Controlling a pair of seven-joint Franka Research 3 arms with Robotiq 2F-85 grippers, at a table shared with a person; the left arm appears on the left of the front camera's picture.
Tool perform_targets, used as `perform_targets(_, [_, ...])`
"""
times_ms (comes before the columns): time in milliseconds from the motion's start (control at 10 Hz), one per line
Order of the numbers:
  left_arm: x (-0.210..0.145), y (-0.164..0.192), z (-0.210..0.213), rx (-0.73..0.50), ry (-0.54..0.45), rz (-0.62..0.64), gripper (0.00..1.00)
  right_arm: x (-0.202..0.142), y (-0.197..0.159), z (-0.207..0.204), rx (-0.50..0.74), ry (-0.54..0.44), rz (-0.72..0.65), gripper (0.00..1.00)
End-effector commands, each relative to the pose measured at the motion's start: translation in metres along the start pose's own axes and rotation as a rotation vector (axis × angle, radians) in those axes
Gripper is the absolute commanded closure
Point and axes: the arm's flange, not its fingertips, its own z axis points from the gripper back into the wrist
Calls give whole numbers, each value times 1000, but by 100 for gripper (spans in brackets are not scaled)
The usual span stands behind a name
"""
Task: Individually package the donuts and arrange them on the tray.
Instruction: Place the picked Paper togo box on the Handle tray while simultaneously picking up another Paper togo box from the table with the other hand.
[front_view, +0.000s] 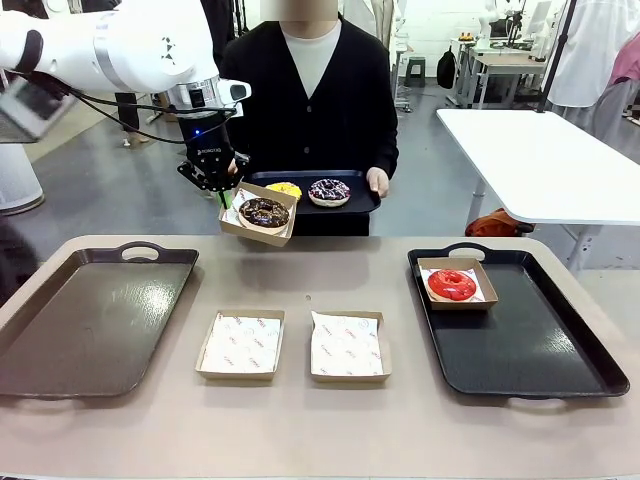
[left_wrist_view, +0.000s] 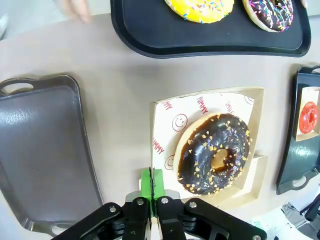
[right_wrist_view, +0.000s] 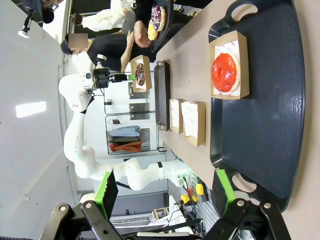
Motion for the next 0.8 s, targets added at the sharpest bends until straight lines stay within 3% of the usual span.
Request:
perform_targets(0, [-1,3,0,1,-4,-8,100,0,0,0,2,2,-3,0])
perform_targets(700, [0,0,0,0,0,0,99,0,0,0,0,0,0,0])
